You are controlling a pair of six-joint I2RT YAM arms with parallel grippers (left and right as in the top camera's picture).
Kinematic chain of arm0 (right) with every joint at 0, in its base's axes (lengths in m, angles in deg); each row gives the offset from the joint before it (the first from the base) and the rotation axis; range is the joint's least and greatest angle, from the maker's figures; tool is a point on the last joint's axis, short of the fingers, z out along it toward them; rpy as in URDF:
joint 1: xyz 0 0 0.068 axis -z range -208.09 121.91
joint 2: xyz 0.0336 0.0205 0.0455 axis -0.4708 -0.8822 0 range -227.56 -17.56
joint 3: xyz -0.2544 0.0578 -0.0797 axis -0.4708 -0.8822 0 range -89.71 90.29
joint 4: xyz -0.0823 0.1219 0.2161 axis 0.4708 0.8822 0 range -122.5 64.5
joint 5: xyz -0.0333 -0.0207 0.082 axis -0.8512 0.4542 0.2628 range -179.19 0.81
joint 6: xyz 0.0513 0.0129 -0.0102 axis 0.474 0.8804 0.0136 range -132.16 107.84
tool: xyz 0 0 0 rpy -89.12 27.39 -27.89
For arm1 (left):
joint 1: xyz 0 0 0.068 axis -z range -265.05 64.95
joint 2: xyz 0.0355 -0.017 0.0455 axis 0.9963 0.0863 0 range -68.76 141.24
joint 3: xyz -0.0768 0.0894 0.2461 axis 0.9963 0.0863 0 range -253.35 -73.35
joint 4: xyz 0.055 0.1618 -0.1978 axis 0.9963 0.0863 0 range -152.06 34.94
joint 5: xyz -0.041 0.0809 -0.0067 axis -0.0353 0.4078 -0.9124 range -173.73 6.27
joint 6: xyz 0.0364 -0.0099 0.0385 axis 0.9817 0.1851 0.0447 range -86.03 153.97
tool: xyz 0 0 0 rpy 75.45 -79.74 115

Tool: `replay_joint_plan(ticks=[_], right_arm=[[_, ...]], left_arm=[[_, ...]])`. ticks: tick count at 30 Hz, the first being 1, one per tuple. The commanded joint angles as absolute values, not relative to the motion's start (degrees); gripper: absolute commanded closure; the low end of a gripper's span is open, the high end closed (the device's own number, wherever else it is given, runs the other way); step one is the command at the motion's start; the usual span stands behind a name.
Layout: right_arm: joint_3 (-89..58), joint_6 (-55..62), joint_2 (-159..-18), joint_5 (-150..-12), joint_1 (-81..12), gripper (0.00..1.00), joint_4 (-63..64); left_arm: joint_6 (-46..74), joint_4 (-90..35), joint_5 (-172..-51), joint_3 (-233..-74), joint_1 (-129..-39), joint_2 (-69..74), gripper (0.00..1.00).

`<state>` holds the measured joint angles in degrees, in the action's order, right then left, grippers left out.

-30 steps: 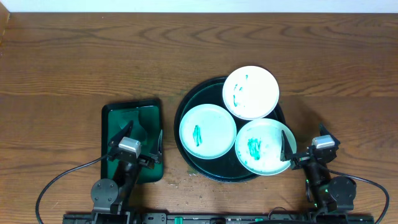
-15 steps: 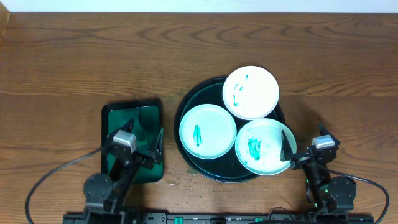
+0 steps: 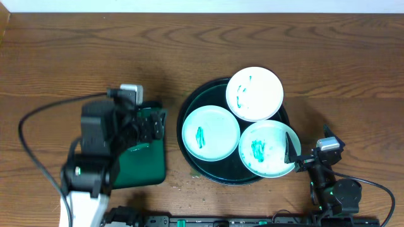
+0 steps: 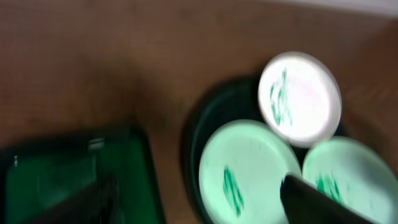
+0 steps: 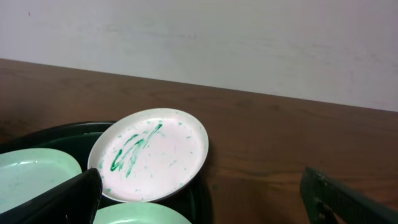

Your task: Clean dirty plates on tray and stack at the side

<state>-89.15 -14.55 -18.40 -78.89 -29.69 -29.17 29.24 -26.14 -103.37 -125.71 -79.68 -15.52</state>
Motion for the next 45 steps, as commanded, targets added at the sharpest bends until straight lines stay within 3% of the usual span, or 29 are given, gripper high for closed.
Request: replay_joint_plan(ticks=[1,11,22,27,32,40,45], right_arm=[[-89.4,-15.5,-17.9,-78.6,-29.3,0.01,-29.1],[-89.4,-14.1,-17.9,-76.5,-29.3,0.01,-29.4],[-89.2,20.6,-19.2,-56.6,-29.3,0.01,-29.7],[-84.4,20.5,-24.6,-51.6,-29.3,0.01,-20.8],[-73.0,13.1,-37.1,-51.6,-29.3,0.01,-10.6],[-45.7,-3.8,-69.4,-54.2,-33.5,0.01,7.7],[-25.7,-8.1,-91.6,-67.5,-42.5,0.01,25.3]], left_arm=[[29.2,-20.6,-104.0,-132.3,-79.6,-10.0,0.17],[29.5,-7.4,-104.1,-135.9,-79.6,-1.4,0.17],[28.9,-5.7,-104.1,-135.8,-79.6,-1.4,0.17],[28.9,-5.7,-104.1,-135.8,-79.6,-1.4,0.17],[28.9,-5.8,-104.1,-135.8,-79.6,-1.4,0.17],[28.9,-6.6,-104.1,-135.8,-79.6,-1.4,0.17],[28.9,-7.1,-104.1,-135.8,-79.6,-1.4,0.17]])
